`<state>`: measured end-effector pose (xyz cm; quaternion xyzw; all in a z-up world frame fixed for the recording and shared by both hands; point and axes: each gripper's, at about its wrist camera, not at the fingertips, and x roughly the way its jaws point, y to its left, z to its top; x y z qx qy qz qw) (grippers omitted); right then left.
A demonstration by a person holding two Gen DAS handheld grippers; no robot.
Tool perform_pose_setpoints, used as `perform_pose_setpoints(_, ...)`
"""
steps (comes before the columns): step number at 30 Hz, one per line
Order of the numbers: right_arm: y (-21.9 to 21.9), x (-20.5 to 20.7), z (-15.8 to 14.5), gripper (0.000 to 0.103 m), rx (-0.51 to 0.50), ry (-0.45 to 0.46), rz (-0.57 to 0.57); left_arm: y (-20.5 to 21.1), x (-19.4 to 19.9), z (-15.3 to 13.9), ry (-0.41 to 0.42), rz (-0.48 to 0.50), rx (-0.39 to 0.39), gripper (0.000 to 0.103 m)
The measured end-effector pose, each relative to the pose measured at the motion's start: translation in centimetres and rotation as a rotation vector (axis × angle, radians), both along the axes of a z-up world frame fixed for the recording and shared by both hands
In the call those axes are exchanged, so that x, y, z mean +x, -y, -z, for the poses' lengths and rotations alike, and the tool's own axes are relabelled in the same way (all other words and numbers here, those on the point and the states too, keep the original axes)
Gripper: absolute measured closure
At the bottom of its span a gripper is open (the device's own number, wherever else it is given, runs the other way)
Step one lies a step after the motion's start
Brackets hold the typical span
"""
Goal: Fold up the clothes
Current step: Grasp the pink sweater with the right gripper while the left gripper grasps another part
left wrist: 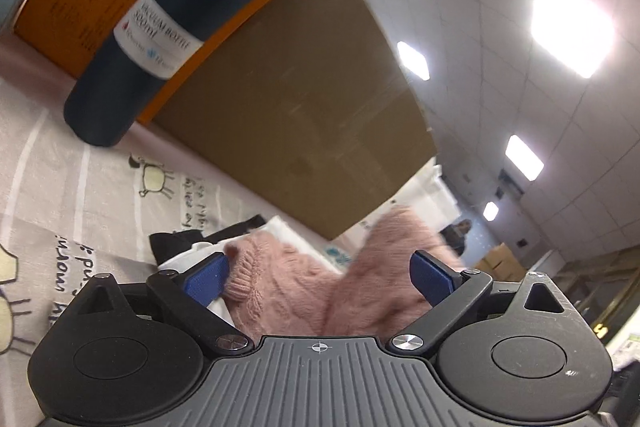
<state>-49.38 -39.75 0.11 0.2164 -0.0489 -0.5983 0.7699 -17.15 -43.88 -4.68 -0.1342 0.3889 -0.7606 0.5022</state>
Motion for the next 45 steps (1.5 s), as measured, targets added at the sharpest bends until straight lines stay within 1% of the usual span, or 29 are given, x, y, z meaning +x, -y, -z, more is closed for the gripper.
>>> perform_pose_setpoints(1,0.0,-0.2,0.0,0.089,-0.003,0.009,0.009,0.3,-0.3,0.0,0.023,-0.002,0.007,0.010)
perform_pose_setpoints(2,-0.1,-0.3,-0.1,0.089,-0.005,0.018,0.018,0.5,-0.8,-0.1,0.058,-0.002,0.009,0.014)
perform_pose_setpoints(4,-0.2,-0.5,-0.2,0.089,-0.017,0.027,0.031,0.6,-2.2,-0.2,0.167,-0.019,0.019,0.026)
perform_pose_setpoints(5,-0.3,-0.6,-0.2,0.089,-0.022,0.031,0.037,0.6,-2.9,-0.3,0.225,-0.030,0.026,0.044)
perform_pose_setpoints(6,-0.4,-0.7,-0.2,0.089,-0.029,0.034,0.045,0.6,-3.6,-0.3,0.270,-0.039,0.037,0.066)
perform_pose_setpoints(7,-0.6,-0.6,-0.3,0.089,-0.044,0.023,0.061,0.4,-4.1,-0.3,0.299,-0.051,0.037,0.075)
perform_pose_setpoints(9,-1.1,-0.6,-0.4,0.089,-0.078,0.017,0.086,-0.4,-5.0,-0.4,0.354,-0.080,0.011,0.083)
perform_pose_setpoints(11,-1.6,-0.9,-0.5,0.089,-0.123,0.039,0.102,-1.5,-5.8,-0.9,0.404,-0.101,-0.051,0.084)
perform_pose_setpoints(13,-2.7,-1.2,-0.7,0.089,-0.206,0.060,0.116,-2.9,-6.3,-1.9,0.423,-0.115,-0.124,0.085)
perform_pose_setpoints(15,-4.0,-1.2,-0.9,0.089,-0.301,0.056,0.140,-4.3,-6.5,-3.0,0.435,-0.131,-0.195,0.085)
perform_pose_setpoints(17,-5.0,-1.2,-1.0,0.089,-0.367,0.058,0.154,-5.8,-6.7,-3.9,0.464,-0.157,-0.258,0.085)
perform_pose_setpoints(22,-6.9,-1.9,-0.8,0.090,-0.517,0.133,0.092,-9.2,-6.1,-6.3,0.499,-0.220,-0.360,0.085)
perform_pose_setpoints(24,-7.9,-1.8,-0.8,0.090,-0.598,0.135,0.056,-11.1,-5.3,-7.2,0.510,-0.250,-0.386,0.085)
perform_pose_setpoints(26,-8.3,-1.6,-0.7,0.091,-0.633,0.146,-0.009,-13.1,-4.4,-8.0,0.529,-0.282,-0.399,0.085)
perform_pose_setpoints(28,-8.6,-1.0,-0.7,0.091,-0.644,0.132,-0.055,-15.6,-3.4,-8.8,0.570,-0.322,-0.406,0.085)
perform_pose_setpoints(33,-9.4,1.3,-1.3,0.091,-0.631,0.116,-0.197,-21.1,-0.1,-9.5,0.656,-0.435,-0.396,0.085)
perform_pose_setpoints(36,-10.2,3.5,-2.3,0.091,-0.622,0.102,-0.275,-24.1,2.0,-9.6,0.696,-0.509,-0.377,0.085)
perform_pose_setpoints(39,-11.1,6.2,-3.1,0.091,-0.611,0.060,-0.343,-26.9,4.2,-9.7,0.734,-0.590,-0.358,0.085)
perform_pose_setpoints(41,-11.8,8.0,-3.5,0.091,-0.598,0.040,-0.382,-28.7,5.6,-9.9,0.761,-0.656,-0.344,0.085)
perform_pose_setpoints(45,-12.3,11.6,-3.9,0.091,-0.549,0.031,-0.448,-31.9,8.0,-10.4,0.848,-0.808,-0.321,0.085)
